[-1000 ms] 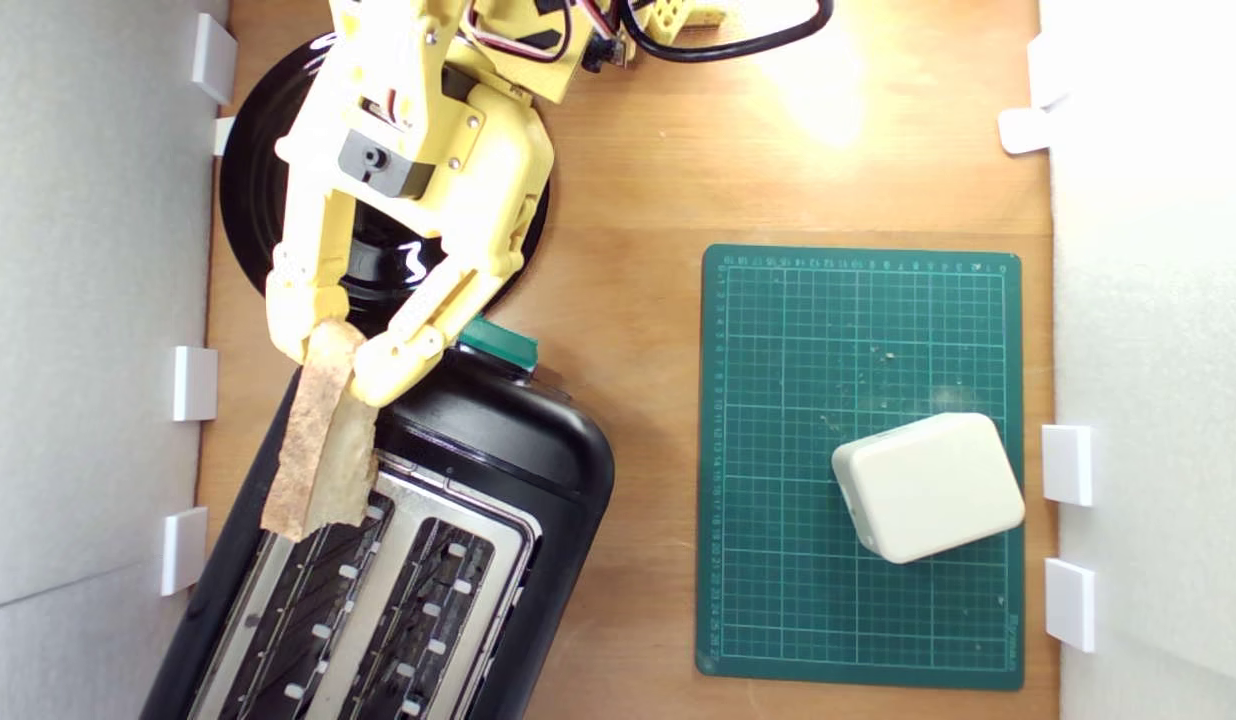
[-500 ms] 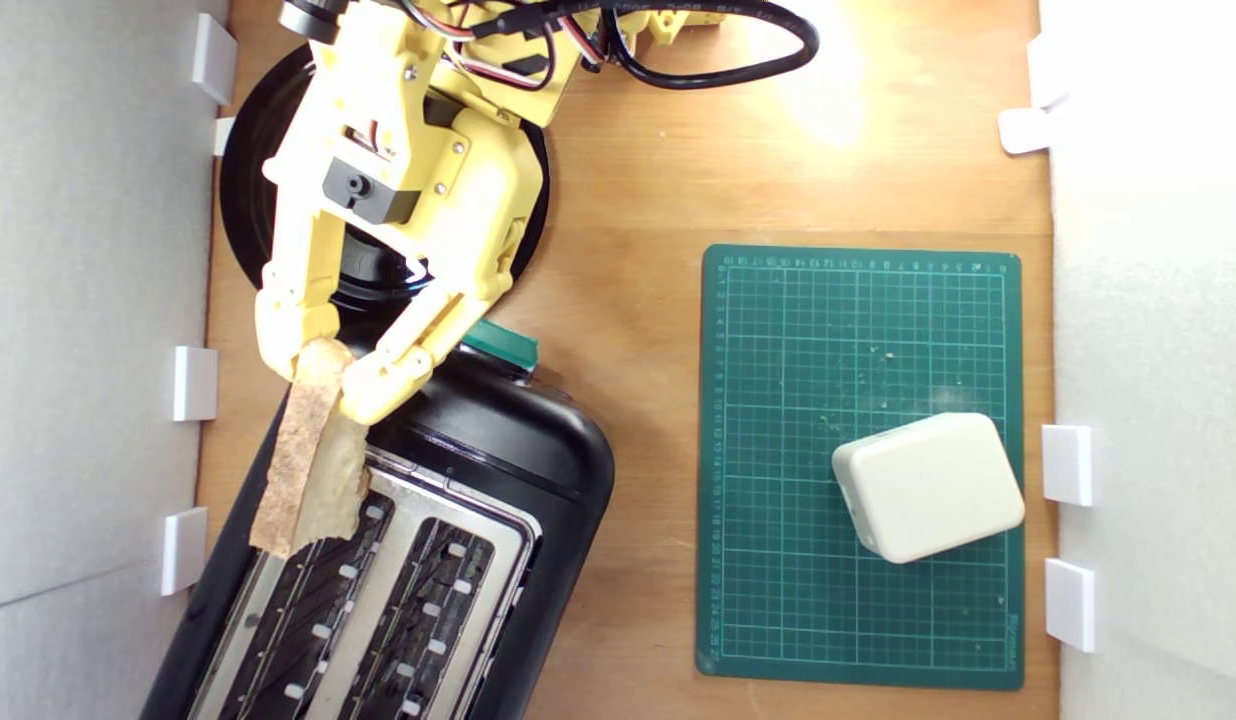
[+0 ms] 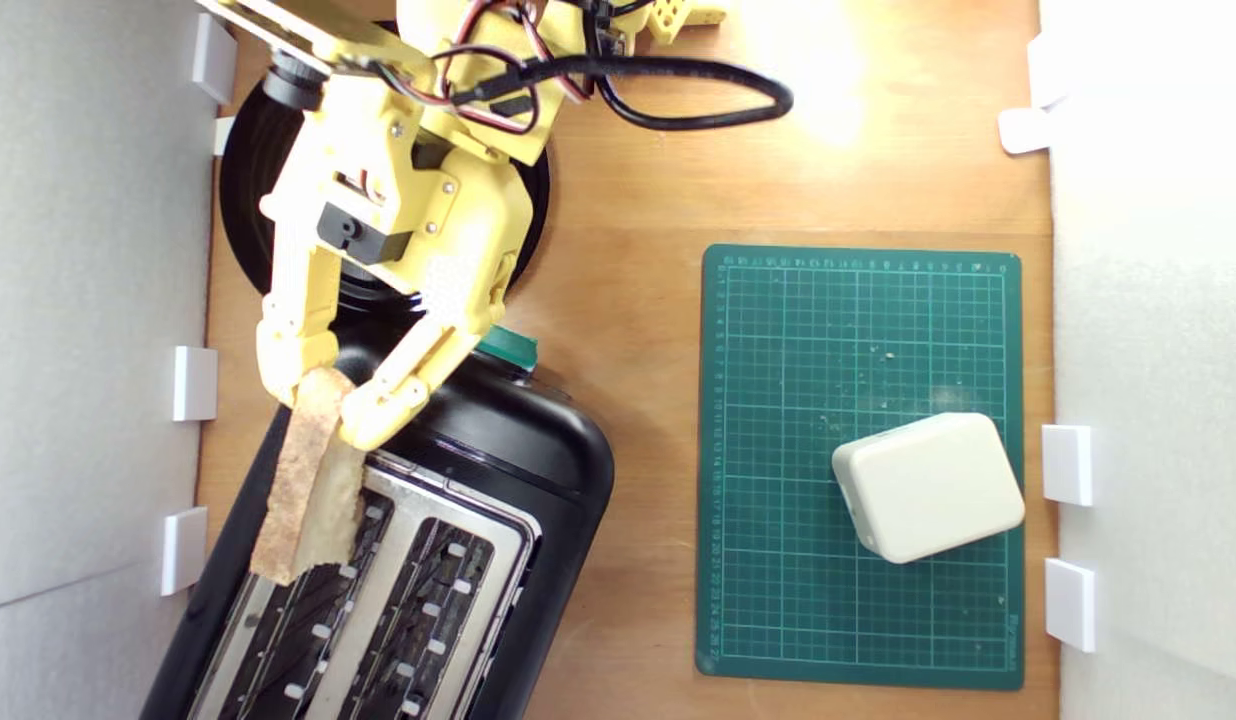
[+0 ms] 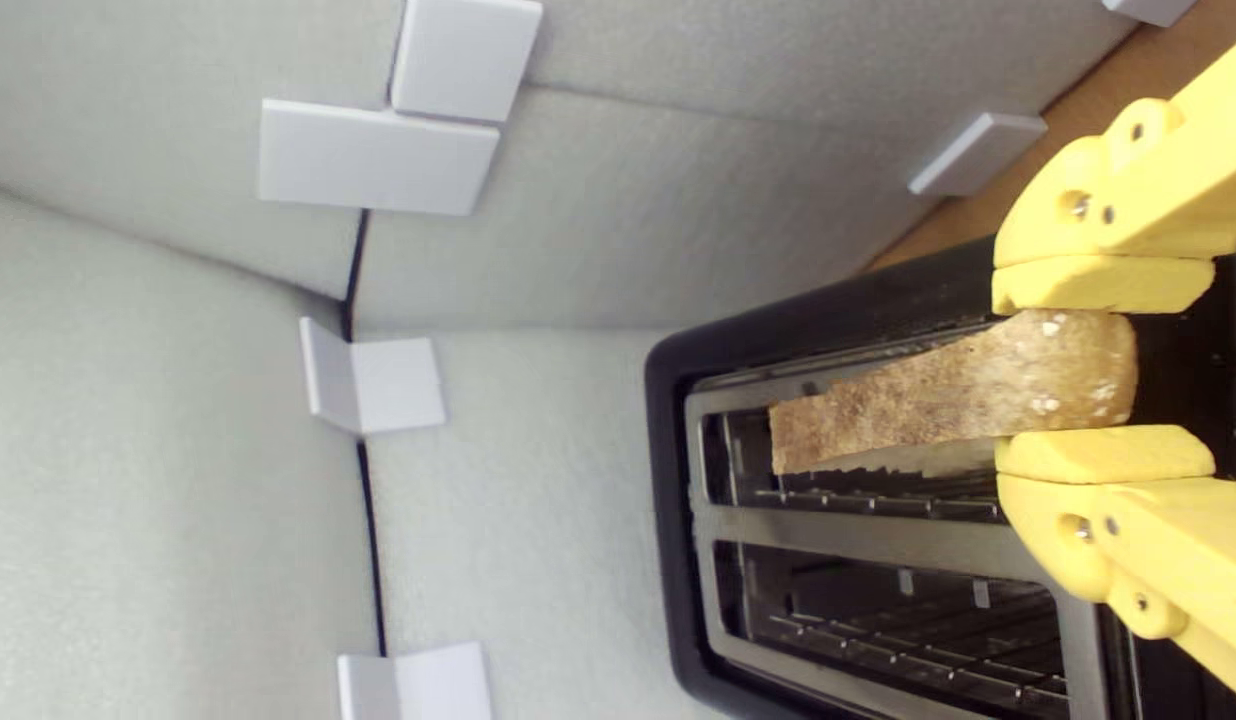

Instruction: Pick bread and place in toaster

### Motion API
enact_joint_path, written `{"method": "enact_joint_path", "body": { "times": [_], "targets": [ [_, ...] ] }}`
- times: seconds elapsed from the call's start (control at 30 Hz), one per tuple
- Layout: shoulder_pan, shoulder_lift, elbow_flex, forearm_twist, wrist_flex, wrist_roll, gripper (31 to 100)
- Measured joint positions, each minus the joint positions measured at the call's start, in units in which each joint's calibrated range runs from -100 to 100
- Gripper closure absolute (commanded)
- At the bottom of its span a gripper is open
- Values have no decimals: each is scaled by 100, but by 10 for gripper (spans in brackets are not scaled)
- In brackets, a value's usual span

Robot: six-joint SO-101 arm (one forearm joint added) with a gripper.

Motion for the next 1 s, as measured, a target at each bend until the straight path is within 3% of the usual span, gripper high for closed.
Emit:
{"method": "enact_joint_path", "body": {
  "times": [1.0],
  "targets": [
    [9, 1042, -1211, -98, 398, -191, 799]
  ]
}}
